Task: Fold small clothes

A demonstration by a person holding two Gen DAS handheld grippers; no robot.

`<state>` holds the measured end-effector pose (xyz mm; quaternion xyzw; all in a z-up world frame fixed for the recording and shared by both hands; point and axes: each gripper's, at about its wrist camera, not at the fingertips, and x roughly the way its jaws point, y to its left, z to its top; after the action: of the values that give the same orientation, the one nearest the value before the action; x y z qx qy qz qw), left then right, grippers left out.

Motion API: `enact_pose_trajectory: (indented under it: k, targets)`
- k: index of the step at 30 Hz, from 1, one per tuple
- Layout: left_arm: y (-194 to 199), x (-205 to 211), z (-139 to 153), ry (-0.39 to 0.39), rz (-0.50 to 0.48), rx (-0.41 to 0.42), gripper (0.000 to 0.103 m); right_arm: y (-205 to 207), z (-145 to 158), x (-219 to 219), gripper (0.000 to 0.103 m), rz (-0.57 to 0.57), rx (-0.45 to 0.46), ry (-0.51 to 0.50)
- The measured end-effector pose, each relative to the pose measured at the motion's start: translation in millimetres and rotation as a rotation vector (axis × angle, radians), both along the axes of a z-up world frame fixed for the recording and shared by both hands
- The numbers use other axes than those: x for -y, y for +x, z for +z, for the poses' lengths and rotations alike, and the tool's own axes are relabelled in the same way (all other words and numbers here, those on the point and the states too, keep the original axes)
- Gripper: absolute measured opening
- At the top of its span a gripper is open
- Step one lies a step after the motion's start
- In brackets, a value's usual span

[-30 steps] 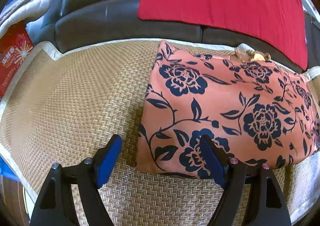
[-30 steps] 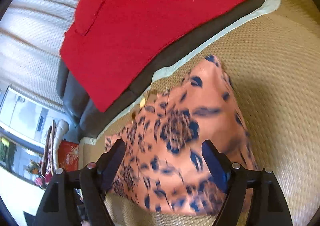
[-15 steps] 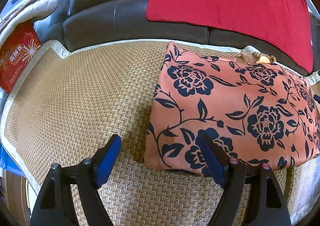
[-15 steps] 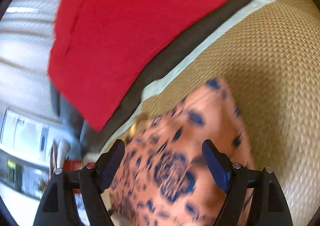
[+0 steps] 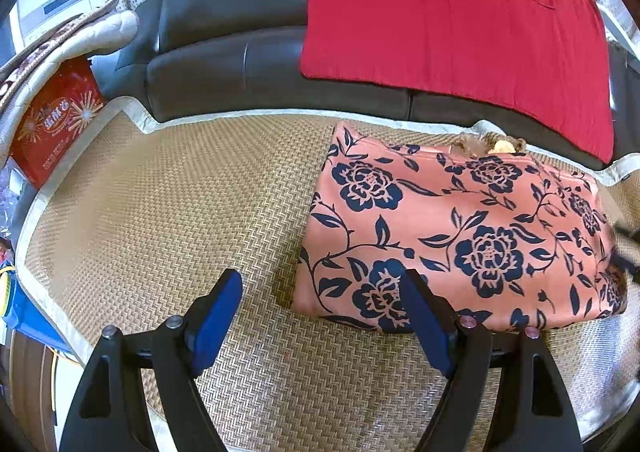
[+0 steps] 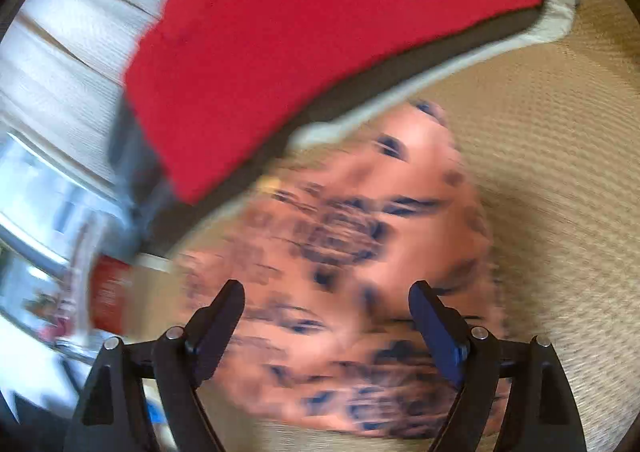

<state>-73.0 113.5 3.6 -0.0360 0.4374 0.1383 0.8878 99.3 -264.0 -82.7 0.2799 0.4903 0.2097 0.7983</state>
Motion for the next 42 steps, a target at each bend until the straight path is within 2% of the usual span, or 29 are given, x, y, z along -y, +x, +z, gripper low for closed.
enact_pose_trajectory:
  k: [1,2,4,7,9,11,12,13,14,16,18,20,22,23,31,36,42]
  targets:
    - [-1.1,1.2,2.2,0.002,-0.002,0.002,0.081,1.5,-16.3,6.5,0.086,-0.039,-0.041,-0.058]
    - [-3.6,3.0,5.5,0.007,-0.005,0.004,0.081,-2.4,-17.7,15.2,0.086,-0.069,-0.024,-0.007]
    - [-8.1,5.1,10.8,0.022,-0.003,0.018,0.081,-8.3,-6.8,19.4,0.087,-0.108,-0.032,0.011]
    - [-9.9,7.5,16.0,0.028,0.006,0.025,0.082,-27.1,25.6,16.5,0.088,-0.068,0.059,0.041]
    - [-9.5,7.9,17.7,0.031,0.013,0.023,0.082,-35.7,33.6,13.7,0.095,-0.024,0.093,0.045]
    - [-9.0,8.9,20.6,0.032,0.012,0.023,0.082,-29.7,14.1,3.6,0.095,0.025,0.056,-0.024]
    - [-9.6,9.8,22.7,0.034,0.009,0.025,0.082,-22.9,-7.9,3.7,0.095,0.013,-0.026,-0.08]
    - [-10.1,9.8,23.6,0.037,0.005,0.025,0.082,-22.5,-11.5,6.9,0.095,-0.001,-0.028,-0.058]
    - [-11.6,10.2,25.1,0.043,0.003,0.025,0.082,-26.7,-5.0,13.2,0.095,-0.036,0.01,-0.027]
    - [-14.1,9.7,27.9,0.05,0.016,0.034,0.082,-28.9,9.6,13.7,0.095,-0.056,0.018,-0.059]
    - [-13.6,8.9,28.3,0.046,0.023,0.035,0.082,-34.5,28.1,10.4,0.095,-0.034,0.079,-0.075]
    - [-13.3,9.6,28.0,0.048,0.027,0.032,0.082,-42.6,33.8,3.4,0.096,0.005,0.108,-0.063]
    - [-12.3,12.0,27.4,0.053,0.023,0.027,0.082,-38.0,18.4,-5.2,0.097,0.035,0.077,-0.12]
    - [-11.5,13.5,27.1,0.057,0.019,0.021,0.082,-29.7,-3.4,-4.2,0.097,0.028,0.0,-0.197]
    - [-10.0,21.4,29.2,0.085,0.019,0.016,0.083,-61.5,60.8,-1.8,0.097,0.015,0.153,-0.21]
    - [-8.1,31.9,29.2,0.107,0.007,0.017,0.085,-98.9,68.5,-10.3,0.097,0.022,0.19,-0.226]
    - [-4.2,54.7,24.3,0.112,-0.047,0.003,0.085,-145.9,88.0,-23.7,0.097,0.047,0.232,-0.297]
